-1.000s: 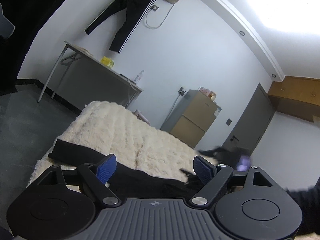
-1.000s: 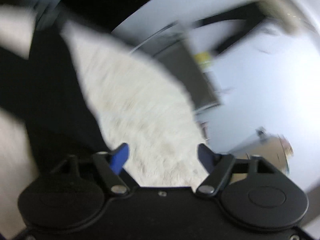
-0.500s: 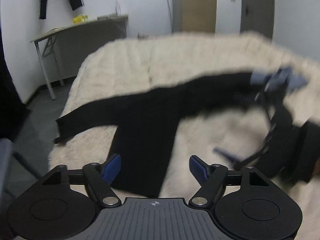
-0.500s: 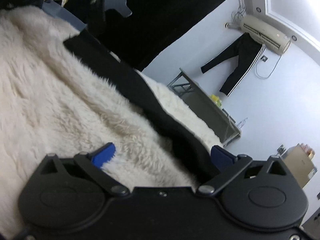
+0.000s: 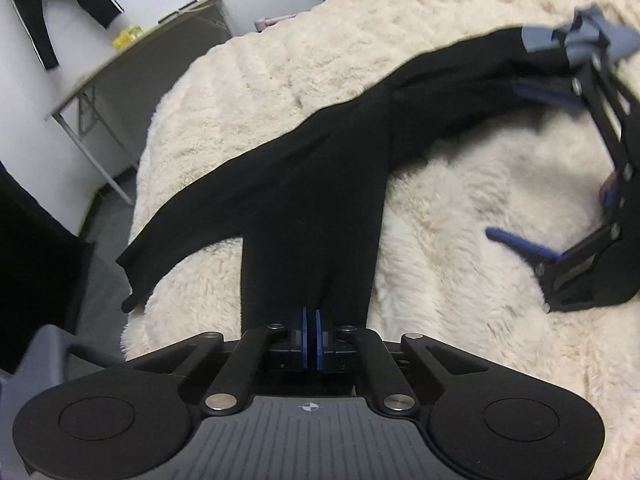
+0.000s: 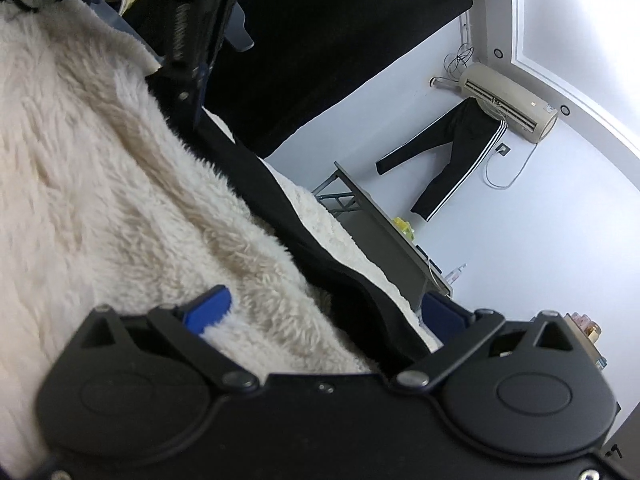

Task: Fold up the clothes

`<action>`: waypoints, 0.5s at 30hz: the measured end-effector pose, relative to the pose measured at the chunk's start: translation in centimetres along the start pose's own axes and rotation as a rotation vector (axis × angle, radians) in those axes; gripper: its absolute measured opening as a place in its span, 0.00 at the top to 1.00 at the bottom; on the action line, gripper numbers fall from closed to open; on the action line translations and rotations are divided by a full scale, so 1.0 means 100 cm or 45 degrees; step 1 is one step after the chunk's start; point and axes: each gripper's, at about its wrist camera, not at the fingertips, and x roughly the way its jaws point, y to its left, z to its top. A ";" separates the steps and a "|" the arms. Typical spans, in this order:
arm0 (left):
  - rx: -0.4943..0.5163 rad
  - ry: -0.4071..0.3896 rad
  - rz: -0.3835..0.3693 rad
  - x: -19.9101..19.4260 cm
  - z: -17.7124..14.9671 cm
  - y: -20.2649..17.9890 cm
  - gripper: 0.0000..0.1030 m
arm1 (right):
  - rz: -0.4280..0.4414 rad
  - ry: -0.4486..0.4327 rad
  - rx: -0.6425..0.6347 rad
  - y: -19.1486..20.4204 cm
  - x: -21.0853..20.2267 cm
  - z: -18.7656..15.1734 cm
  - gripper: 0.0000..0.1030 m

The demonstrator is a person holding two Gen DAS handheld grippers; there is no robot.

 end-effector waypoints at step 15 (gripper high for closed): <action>-0.817 -0.261 0.208 -0.004 0.013 0.177 0.68 | -0.006 -0.008 -0.008 0.004 -0.006 0.006 0.00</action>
